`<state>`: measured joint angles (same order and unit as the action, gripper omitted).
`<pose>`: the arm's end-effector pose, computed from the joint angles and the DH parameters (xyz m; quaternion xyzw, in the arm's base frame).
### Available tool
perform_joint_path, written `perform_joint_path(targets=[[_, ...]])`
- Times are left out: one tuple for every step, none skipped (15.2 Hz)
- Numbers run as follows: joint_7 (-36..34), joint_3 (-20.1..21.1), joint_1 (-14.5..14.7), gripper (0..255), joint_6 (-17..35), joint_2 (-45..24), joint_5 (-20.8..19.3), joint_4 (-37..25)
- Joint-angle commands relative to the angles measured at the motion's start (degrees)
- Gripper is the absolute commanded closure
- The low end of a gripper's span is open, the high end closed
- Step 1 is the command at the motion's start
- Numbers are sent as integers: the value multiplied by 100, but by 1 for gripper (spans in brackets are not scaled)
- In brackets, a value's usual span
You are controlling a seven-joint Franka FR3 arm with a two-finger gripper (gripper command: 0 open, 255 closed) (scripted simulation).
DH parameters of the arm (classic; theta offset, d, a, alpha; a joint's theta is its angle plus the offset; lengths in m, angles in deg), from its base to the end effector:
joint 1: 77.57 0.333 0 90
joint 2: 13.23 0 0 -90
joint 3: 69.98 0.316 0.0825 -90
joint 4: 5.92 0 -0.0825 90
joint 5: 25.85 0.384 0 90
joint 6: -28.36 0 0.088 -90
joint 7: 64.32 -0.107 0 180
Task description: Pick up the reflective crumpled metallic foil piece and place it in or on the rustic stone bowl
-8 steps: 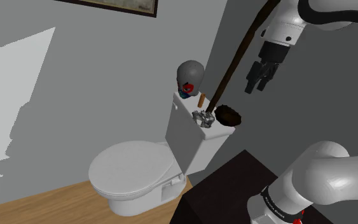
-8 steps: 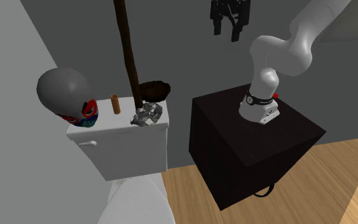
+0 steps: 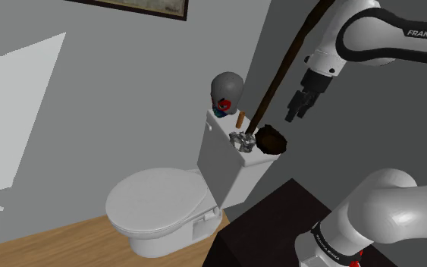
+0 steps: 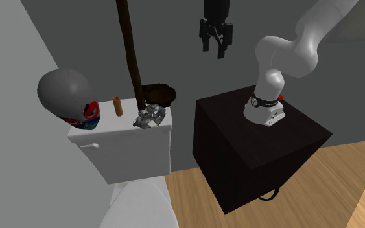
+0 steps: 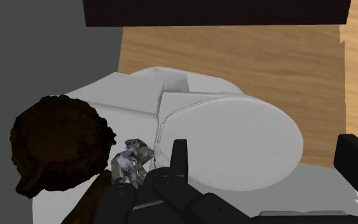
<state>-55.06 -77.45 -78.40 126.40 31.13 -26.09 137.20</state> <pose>0.3138 -0.0524 0.5294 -0.9986 -0.0275 0.0025 0.0442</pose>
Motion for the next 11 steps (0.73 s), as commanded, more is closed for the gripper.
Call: perform_joint_path(targets=[[285,-203,-19,0,447,-78,-72,223],[432,-315,-28,0,685,-151,-105,327],[579,-432,-32,0,926,-238,-136,421],[731,-549,-34,0,1169,-340,-159,505],[886,-669,-32,0,1415,-456,-176,577],[1044,-794,-22,0,1663,-585,-185,638],[1206,-921,-5,0,1911,-728,-186,688],[1375,-1051,18,0,2159,-885,-175,725],[1551,-1184,50,0,2407,-1055,-150,751],[1735,-1319,90,0,2653,-1236,-110,765],[1928,-1461,144,0,2896,-1429,-53,766]])
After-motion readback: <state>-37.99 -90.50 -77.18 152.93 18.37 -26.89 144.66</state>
